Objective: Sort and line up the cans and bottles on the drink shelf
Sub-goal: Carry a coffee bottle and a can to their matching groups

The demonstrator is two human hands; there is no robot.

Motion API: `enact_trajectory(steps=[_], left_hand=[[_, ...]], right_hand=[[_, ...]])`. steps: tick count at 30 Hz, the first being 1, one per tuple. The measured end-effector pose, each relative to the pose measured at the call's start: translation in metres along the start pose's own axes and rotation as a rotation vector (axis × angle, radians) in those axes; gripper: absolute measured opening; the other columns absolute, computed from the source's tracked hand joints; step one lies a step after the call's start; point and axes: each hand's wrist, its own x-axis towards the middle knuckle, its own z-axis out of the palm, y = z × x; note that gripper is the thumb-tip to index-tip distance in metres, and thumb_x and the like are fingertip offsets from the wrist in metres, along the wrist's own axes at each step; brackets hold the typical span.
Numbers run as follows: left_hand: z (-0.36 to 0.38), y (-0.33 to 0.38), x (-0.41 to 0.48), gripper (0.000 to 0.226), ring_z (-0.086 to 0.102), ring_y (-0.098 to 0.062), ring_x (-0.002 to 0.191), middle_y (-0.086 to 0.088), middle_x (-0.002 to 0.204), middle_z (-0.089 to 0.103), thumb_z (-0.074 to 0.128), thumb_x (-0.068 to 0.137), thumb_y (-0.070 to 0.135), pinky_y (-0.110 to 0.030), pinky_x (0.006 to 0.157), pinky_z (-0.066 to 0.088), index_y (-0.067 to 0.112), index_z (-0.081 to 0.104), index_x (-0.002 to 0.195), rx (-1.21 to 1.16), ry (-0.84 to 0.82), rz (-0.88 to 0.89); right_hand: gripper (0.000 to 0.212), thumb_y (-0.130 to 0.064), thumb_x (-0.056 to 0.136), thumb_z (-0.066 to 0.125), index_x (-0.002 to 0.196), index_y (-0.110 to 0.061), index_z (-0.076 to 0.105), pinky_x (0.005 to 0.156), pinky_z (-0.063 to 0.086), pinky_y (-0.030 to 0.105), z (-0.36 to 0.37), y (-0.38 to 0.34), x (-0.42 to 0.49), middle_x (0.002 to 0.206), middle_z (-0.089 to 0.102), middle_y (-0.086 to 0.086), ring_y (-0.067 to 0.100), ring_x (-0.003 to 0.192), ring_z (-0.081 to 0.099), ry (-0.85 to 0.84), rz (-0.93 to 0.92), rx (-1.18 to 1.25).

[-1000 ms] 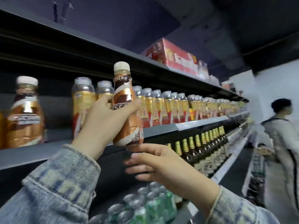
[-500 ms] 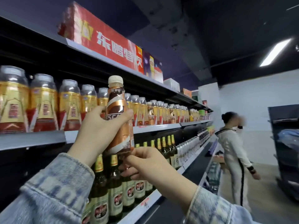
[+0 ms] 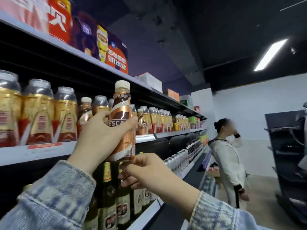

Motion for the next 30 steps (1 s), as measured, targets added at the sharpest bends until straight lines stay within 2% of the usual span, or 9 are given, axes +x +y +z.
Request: enact_trajectory(steps=[4,7,11,14,19,22,25,27,30], left_hand=[[0.1,-0.025,0.039,0.046,0.062,-0.013,0.082,0.008,0.092,0.063,0.068,0.069,0.058,-0.033,0.072,0.049,0.03,0.056,0.104,0.015,0.035,-0.01],[0.179,-0.046,0.063,0.039,0.059,-0.009,0.081,0.012,0.089,0.061,0.069,0.069,0.058,-0.03,0.068,0.047,0.035,0.054,0.097,0.029,0.047,-0.009],[0.268,-0.07,0.103,0.037,0.061,-0.008,0.079,0.015,0.085,0.061,0.072,0.067,0.056,-0.032,0.07,0.051,0.037,0.051,0.091,-0.004,0.098,-0.043],[0.317,-0.085,0.137,0.032,0.058,-0.003,0.075,0.016,0.082,0.059,0.072,0.068,0.054,-0.025,0.06,0.045,0.036,0.049,0.083,0.002,0.094,-0.061],[0.38,-0.11,0.184,0.032,0.053,0.002,0.074,0.02,0.081,0.055,0.071,0.07,0.054,-0.021,0.057,0.04,0.039,0.046,0.08,0.041,0.08,-0.03],[0.405,-0.127,0.208,0.033,0.058,-0.004,0.076,0.017,0.082,0.059,0.071,0.068,0.057,-0.028,0.066,0.048,0.038,0.047,0.079,0.079,0.076,-0.02],[0.424,-0.141,0.227,0.04,0.06,-0.008,0.08,0.016,0.086,0.059,0.07,0.066,0.061,-0.037,0.078,0.052,0.038,0.05,0.091,0.098,0.081,-0.018],[0.435,-0.146,0.237,0.044,0.058,-0.005,0.08,0.016,0.086,0.058,0.069,0.067,0.061,-0.035,0.076,0.051,0.036,0.05,0.097,0.096,0.101,-0.015],[0.447,-0.149,0.246,0.038,0.056,-0.002,0.076,0.017,0.084,0.057,0.069,0.068,0.059,-0.029,0.068,0.047,0.038,0.047,0.09,0.095,0.116,-0.023]], right_hand=[[0.012,-0.009,0.091,0.05,0.092,-0.01,0.062,0.053,0.044,0.012,-0.091,0.047,0.041,0.075,0.064,-0.003,0.002,0.058,0.06,-0.006,0.003,0.011],[0.015,-0.008,0.092,0.049,0.088,-0.012,0.063,0.051,0.043,0.011,-0.158,0.087,0.072,0.073,0.064,-0.002,0.003,0.058,0.059,-0.017,0.006,0.023],[0.015,-0.003,0.091,0.047,0.092,-0.009,0.06,0.045,0.04,0.009,-0.235,0.13,0.116,0.073,0.063,-0.001,0.004,0.056,0.058,-0.016,0.011,0.016],[0.016,-0.002,0.091,0.046,0.096,-0.008,0.06,0.044,0.039,0.01,-0.279,0.153,0.149,0.072,0.064,-0.002,0.003,0.053,0.058,-0.016,0.025,0.027],[0.014,-0.008,0.093,0.049,0.095,-0.011,0.062,0.052,0.043,0.014,-0.332,0.185,0.202,0.071,0.064,-0.004,-0.001,0.049,0.058,0.024,0.036,0.025],[0.013,-0.01,0.092,0.05,0.09,-0.014,0.062,0.057,0.045,0.018,-0.351,0.203,0.228,0.068,0.065,-0.006,0.001,0.051,0.06,0.057,0.033,0.046],[0.013,-0.01,0.092,0.05,0.094,-0.015,0.062,0.06,0.047,0.019,-0.367,0.217,0.249,0.069,0.065,-0.005,0.003,0.054,0.06,0.072,0.016,0.048],[0.015,-0.01,0.093,0.05,0.101,-0.012,0.063,0.058,0.046,0.019,-0.378,0.222,0.26,0.069,0.064,-0.005,0.004,0.055,0.059,0.065,0.006,0.058],[0.018,-0.01,0.093,0.05,0.105,-0.008,0.063,0.051,0.043,0.015,-0.391,0.227,0.274,0.07,0.064,-0.004,0.004,0.055,0.058,0.049,0.004,0.051]])
